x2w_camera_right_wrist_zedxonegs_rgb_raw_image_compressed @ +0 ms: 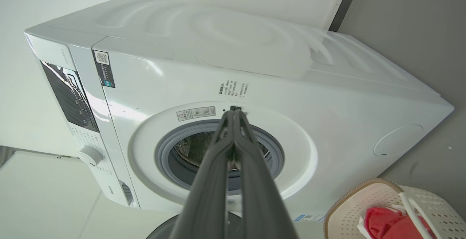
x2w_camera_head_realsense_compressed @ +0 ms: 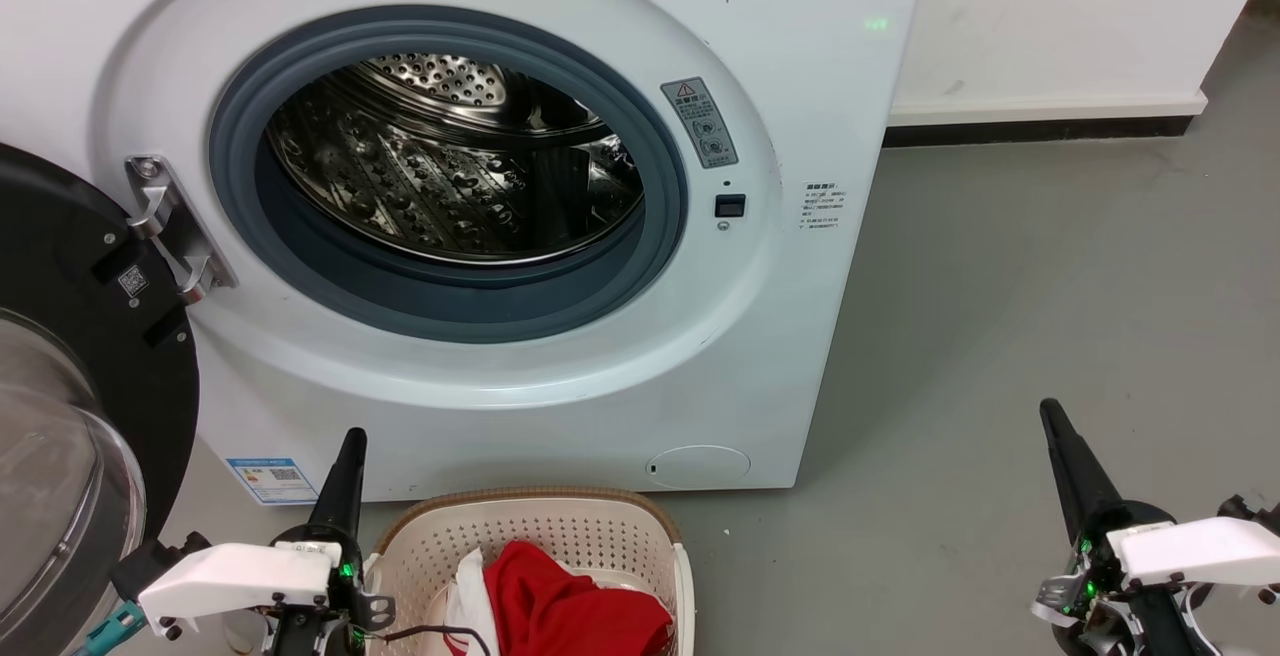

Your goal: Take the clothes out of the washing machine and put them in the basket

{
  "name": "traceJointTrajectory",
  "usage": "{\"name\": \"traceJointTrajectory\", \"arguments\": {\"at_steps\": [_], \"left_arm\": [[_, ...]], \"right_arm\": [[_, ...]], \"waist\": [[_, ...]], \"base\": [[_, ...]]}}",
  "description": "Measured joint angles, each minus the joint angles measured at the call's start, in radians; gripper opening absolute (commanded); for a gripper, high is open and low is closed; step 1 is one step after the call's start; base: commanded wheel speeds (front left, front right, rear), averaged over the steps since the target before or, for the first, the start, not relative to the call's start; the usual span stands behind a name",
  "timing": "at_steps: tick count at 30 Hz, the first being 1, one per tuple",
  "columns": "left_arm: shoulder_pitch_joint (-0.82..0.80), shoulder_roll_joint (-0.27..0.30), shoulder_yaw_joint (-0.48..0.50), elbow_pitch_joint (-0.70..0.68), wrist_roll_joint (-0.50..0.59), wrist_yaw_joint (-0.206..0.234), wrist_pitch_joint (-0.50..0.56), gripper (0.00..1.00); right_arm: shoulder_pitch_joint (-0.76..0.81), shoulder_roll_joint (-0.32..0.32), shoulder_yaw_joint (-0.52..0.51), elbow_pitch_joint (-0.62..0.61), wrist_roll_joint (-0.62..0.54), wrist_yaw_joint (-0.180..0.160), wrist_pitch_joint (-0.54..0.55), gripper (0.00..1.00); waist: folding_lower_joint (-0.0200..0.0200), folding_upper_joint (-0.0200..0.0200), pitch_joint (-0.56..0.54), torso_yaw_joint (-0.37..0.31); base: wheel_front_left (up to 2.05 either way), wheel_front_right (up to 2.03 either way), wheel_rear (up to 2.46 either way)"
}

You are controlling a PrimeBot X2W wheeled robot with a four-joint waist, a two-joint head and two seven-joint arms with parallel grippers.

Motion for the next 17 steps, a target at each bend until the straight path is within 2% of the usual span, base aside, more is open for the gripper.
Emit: {"name": "traceJointTrajectory", "arguments": {"at_steps": [17], "left_arm": [[-0.020, -0.006, 0.017, 0.016, -0.125, -0.016, 0.029, 0.00]], "right_arm": [[-0.021, 0.002, -0.021, 0.026, 0.131, 0.000, 0.006, 0.00]], "waist": [[0.0000, 0.0000, 0.006, 0.003]], "base": [[0.00, 0.00, 0.00]]}}
